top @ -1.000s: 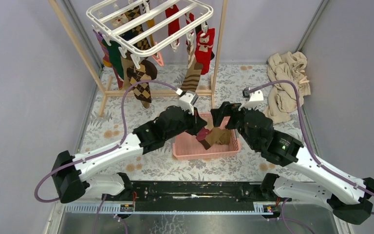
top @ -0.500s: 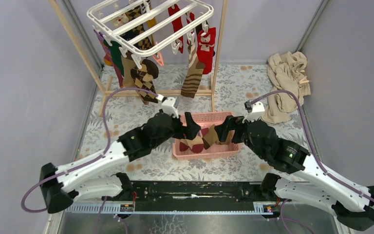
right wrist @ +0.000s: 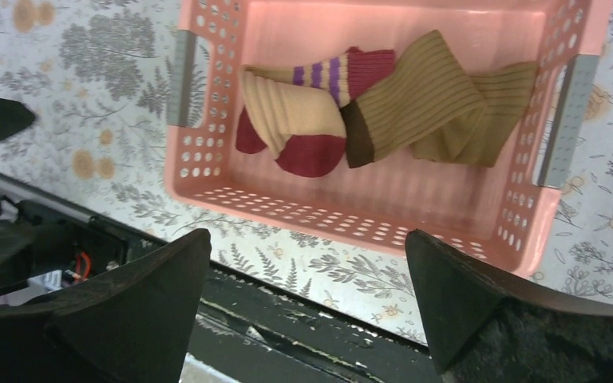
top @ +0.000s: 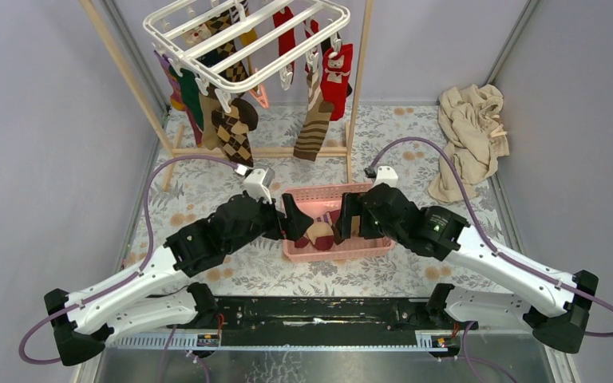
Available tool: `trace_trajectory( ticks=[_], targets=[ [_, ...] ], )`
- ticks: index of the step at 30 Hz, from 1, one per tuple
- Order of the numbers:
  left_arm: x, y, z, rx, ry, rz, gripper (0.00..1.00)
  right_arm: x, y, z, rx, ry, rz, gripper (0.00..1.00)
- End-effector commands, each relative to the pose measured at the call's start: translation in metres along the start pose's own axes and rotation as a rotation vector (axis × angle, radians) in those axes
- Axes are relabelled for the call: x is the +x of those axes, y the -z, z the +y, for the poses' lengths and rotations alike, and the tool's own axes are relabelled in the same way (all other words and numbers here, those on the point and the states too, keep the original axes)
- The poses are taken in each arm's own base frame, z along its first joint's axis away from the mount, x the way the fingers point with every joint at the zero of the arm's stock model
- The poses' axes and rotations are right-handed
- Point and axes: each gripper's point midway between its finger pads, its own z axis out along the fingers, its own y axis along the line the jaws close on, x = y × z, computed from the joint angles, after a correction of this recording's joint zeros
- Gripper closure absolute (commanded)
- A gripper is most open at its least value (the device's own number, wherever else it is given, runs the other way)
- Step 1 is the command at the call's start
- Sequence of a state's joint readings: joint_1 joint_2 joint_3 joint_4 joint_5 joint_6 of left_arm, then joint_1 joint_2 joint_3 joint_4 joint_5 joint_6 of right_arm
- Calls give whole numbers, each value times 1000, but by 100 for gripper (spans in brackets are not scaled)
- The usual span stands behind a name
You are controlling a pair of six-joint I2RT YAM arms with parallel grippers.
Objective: Remove the socks clipped to the hanger
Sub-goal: Place the sock in the bin, then remove the sock from the hanger.
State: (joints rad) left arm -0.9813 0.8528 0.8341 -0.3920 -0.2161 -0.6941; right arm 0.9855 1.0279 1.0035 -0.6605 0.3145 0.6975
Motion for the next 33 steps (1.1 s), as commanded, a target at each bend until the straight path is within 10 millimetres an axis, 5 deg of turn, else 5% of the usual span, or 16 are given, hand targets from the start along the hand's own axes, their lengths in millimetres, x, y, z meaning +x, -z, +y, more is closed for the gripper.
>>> trace_trajectory(
  ticks=[1, 6, 14, 33],
  targets=[
    [7, 13, -3, 6, -20, 70, 1, -20, 22, 19, -98, 18, -35, 0],
    [14, 17, -4, 27, 7, 85, 1, -30, 29, 20, -120, 57, -84, 0],
    [5, 17, -10, 66, 53, 28, 1, 1, 12, 11, -64, 90, 59, 0],
    [8, 2, -13, 68, 107, 17, 1, 0, 17, 17, -208, 97, -60, 0]
  ],
)
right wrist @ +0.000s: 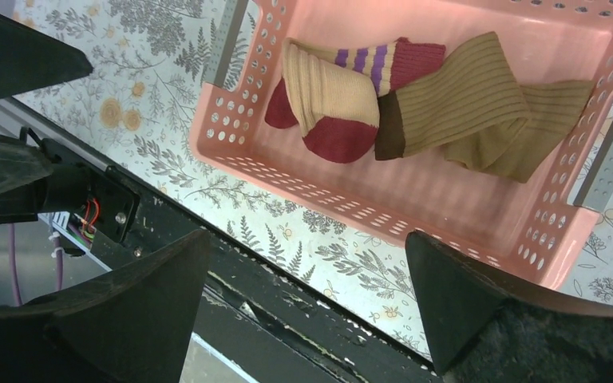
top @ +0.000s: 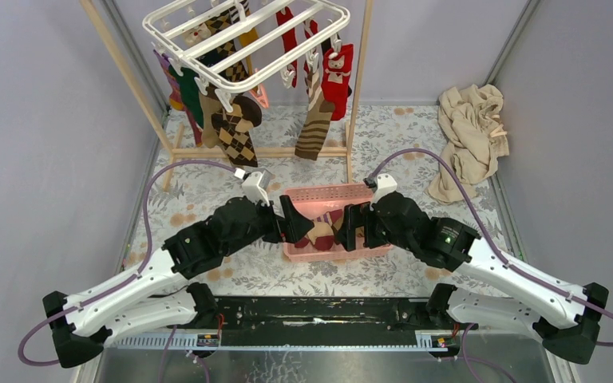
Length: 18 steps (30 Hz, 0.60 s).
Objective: Remove the socks clipped to the hanger
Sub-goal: Remove the sock from the hanger.
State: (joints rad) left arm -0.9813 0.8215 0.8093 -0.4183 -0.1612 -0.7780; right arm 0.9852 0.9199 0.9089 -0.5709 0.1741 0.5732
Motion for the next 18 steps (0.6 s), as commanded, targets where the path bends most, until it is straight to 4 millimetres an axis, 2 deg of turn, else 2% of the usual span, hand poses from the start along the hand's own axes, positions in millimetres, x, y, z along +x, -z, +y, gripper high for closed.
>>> trace_trajectory(
  ticks=[1, 10, 13, 15, 18],
  targets=[
    [-4, -6, -9, 42, 24, -35, 1, -14, 5, 5, -38, 2, -76, 0],
    [-3, -9, 7, 13, -9, -85, 1, 17, -21, -21, 17, 9, -70, 0],
    [-2, -10, 13, -14, -21, -88, 1, 22, -30, -28, 48, 32, -65, 0],
    [2, -10, 21, -43, -18, -81, 1, 20, -36, -31, 68, 54, -78, 0],
    [9, -9, 33, -84, -3, -70, 2, 2, -42, -28, 85, 91, -124, 0]
  ],
)
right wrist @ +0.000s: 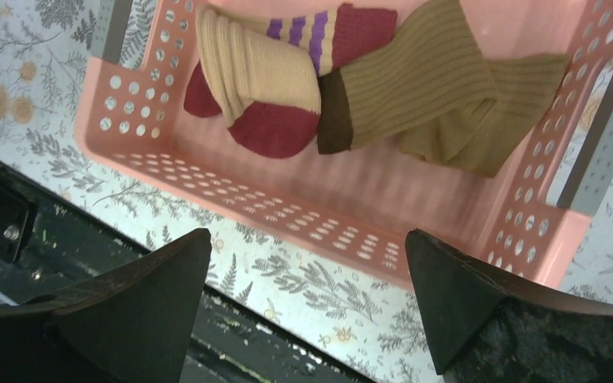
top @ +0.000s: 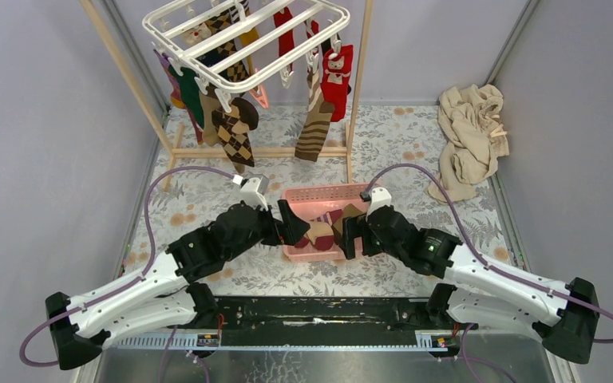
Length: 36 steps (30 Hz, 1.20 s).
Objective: Remove the socks clipped to the hanger
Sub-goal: Remove the sock from the hanger.
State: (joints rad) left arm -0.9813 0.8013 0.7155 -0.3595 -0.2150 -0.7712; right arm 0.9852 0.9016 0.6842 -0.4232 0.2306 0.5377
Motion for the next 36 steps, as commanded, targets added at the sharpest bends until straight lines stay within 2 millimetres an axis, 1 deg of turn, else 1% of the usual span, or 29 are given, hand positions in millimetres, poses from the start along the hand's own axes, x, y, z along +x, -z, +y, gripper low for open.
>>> trace_trajectory(
  ticks=[1, 3, 7, 8, 11, 13, 14, 17, 19, 21, 24, 27, 30, 36],
  targets=[
    [0, 2, 16, -57, 12, -39, 1, -50, -7, 10, 17, 48, -160, 1],
    [3, 4, 26, -96, 23, -43, 2, -70, -9, 20, 13, 81, -194, 1],
    [5, 9, 45, -170, 56, -69, 1, -118, -17, 52, -37, 157, -283, 5],
    [5, 11, 50, -183, 67, -79, 1, -139, -14, 65, -59, 171, -322, 7],
    [4, 16, 59, -215, 97, -108, 1, -182, -18, 95, -123, 212, -386, 15],
    [3, 21, 67, -246, 116, -130, 1, -209, -22, 114, -207, 211, -421, 18],
    [1, 24, 72, -264, 127, -143, 2, -226, -24, 125, -282, 201, -449, 19],
    [-4, 33, 77, -272, 167, -187, 1, -259, -29, 140, -458, 150, -510, 21],
    [-7, 37, 78, -259, 178, -208, 1, -271, -40, 148, -520, 158, -547, 22],
    [-9, 40, 77, -252, 183, -220, 1, -278, -51, 161, -574, 180, -561, 23],
    [-12, 43, 74, -237, 184, -225, 2, -283, -67, 177, -649, 186, -567, 24],
    [-15, 45, 71, -224, 180, -228, 2, -286, -81, 184, -692, 156, -594, 25],
    [-17, 46, 68, -215, 173, -224, 2, -288, -85, 189, -746, 120, -643, 25],
    [-14, 45, 67, -212, 169, -211, 2, -286, -94, 207, -863, 78, -623, 24]
  ],
)
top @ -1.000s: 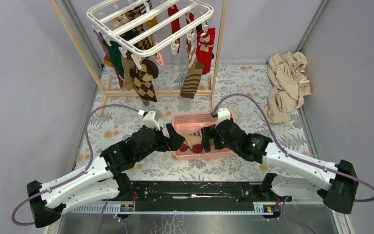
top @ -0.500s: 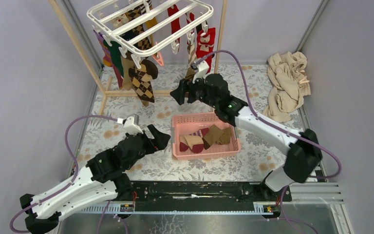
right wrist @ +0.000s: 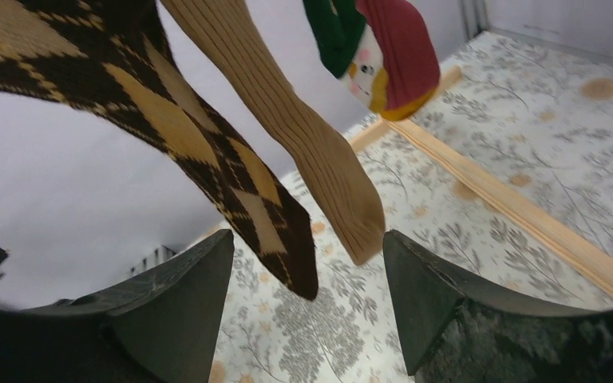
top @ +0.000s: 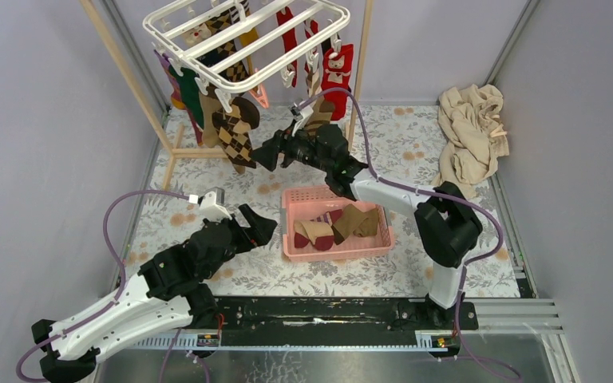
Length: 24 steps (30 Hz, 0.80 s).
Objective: Remove the socks clipped to the hanger
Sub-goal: Remove the sock from the hanger.
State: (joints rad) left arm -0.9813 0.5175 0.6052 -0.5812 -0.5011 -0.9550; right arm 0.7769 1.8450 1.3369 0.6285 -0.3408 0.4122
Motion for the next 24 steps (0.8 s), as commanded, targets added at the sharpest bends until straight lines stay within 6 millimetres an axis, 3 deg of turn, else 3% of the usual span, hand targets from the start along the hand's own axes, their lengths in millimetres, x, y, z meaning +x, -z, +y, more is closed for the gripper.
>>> trace_trajectory(
  ticks=[1, 6, 8, 14, 17, 24],
  targets=[
    [-7, 3, -4, 9, 5, -21, 1, -42, -12, 41, -192, -14, -134, 24],
    [-8, 3, -4, 6, 4, -24, 2, -29, -20, 46, -261, -63, -98, 26],
    [-8, 3, -3, 5, 3, -25, 2, -24, -23, 48, -272, -74, -82, 32],
    [-11, 4, -4, 4, -8, -34, 2, -21, -19, 58, -304, -89, -39, 78],
    [-15, 5, -6, 11, -13, -47, 2, -25, -10, 68, -332, -100, -21, 94],
    [-39, 20, -22, 122, -8, -137, 2, -38, 34, 89, -396, -170, -26, 97]
  ],
)
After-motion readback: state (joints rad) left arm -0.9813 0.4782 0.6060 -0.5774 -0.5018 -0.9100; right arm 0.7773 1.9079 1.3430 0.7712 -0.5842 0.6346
